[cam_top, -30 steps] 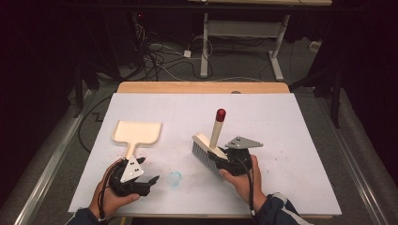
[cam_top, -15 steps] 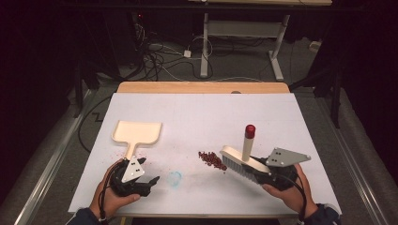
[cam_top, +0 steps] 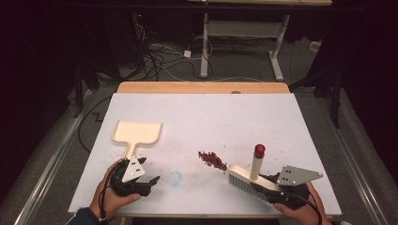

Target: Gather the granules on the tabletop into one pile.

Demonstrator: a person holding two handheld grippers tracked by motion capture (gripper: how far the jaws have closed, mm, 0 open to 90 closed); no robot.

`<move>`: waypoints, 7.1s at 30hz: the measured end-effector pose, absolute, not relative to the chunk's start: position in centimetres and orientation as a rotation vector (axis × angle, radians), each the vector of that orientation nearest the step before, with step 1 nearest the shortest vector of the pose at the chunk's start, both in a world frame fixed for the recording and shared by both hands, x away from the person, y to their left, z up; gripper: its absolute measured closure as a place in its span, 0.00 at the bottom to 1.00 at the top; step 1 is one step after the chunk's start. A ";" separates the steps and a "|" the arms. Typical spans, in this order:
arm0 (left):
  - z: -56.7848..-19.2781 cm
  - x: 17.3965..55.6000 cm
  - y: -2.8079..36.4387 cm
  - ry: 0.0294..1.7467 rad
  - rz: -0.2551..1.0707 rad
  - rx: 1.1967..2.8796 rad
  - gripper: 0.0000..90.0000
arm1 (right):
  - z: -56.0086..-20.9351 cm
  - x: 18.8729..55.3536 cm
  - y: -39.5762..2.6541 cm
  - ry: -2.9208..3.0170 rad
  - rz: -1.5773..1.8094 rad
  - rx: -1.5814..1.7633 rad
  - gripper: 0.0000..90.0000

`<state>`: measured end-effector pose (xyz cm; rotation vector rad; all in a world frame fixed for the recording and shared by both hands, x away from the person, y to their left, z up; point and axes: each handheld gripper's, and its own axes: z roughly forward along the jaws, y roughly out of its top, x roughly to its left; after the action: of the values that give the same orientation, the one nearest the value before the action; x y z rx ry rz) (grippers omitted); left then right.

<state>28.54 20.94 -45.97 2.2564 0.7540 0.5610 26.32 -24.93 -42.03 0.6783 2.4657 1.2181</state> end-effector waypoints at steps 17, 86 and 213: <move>-46.3 28.6 20.6 0.747 0.547 2.275 0.24 | -42.1 31.3 -21.7 2.405 1.208 0.678 0.75; -46.1 28.8 20.6 0.739 0.560 2.268 0.24 | -43.3 32.4 -15.8 2.052 1.068 0.787 0.75; -46.1 28.6 20.3 0.705 0.593 2.291 0.24 | -38.5 32.7 -25.9 1.917 1.170 0.837 0.20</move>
<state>28.64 20.28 -46.07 2.2907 0.7051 0.5932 32.68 -25.85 -38.49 0.8372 1.9173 1.1698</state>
